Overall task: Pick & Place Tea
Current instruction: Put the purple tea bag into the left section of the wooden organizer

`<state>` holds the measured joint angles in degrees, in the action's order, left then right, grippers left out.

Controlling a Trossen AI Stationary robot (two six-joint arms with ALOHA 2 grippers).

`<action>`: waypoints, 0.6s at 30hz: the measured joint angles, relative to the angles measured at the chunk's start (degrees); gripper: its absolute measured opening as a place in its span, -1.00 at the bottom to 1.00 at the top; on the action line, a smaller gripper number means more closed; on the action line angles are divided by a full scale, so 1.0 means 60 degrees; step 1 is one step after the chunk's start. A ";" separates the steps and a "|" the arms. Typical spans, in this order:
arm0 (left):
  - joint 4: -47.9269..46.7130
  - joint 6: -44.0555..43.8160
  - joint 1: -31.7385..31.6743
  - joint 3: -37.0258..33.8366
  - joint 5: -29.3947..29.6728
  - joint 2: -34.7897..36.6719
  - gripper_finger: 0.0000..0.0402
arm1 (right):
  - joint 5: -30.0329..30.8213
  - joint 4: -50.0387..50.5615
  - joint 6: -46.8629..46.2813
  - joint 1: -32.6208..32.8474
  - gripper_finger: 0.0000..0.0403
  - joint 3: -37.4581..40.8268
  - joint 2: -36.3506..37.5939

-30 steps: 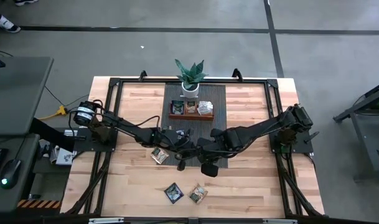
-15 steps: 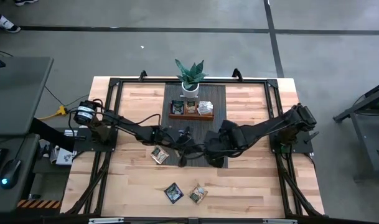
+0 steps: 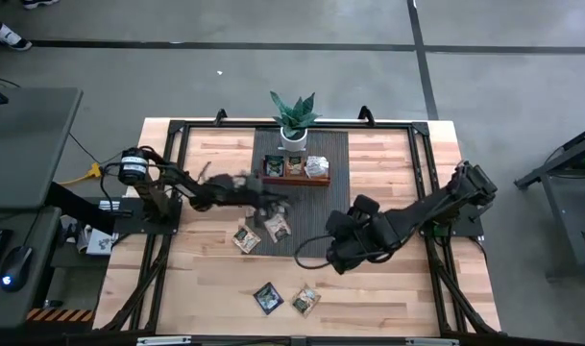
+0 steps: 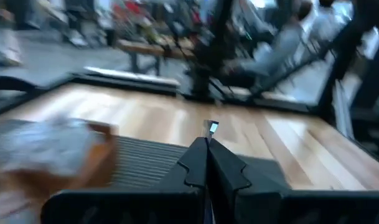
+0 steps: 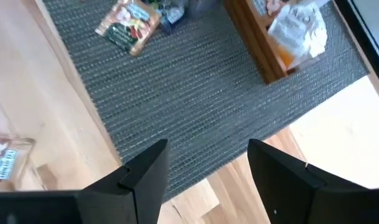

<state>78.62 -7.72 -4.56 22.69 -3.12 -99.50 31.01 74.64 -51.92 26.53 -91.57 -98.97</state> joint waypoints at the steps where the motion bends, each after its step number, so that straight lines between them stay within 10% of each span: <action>1: 0.0642 -0.0019 -0.0218 -0.0374 0.0002 0.0000 -1.00 | 0.0025 -0.0043 -0.0123 0.0056 0.07 0.0139 -0.0002; 18: 0.1740 -0.0186 -0.3088 -0.1117 -0.0902 0.0310 -1.00 | 0.0061 -0.5280 -0.0350 0.0141 0.07 0.3195 -0.0013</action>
<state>89.06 -8.84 -23.09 15.99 -8.53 -97.65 31.37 42.96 -54.02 27.38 -72.40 -99.04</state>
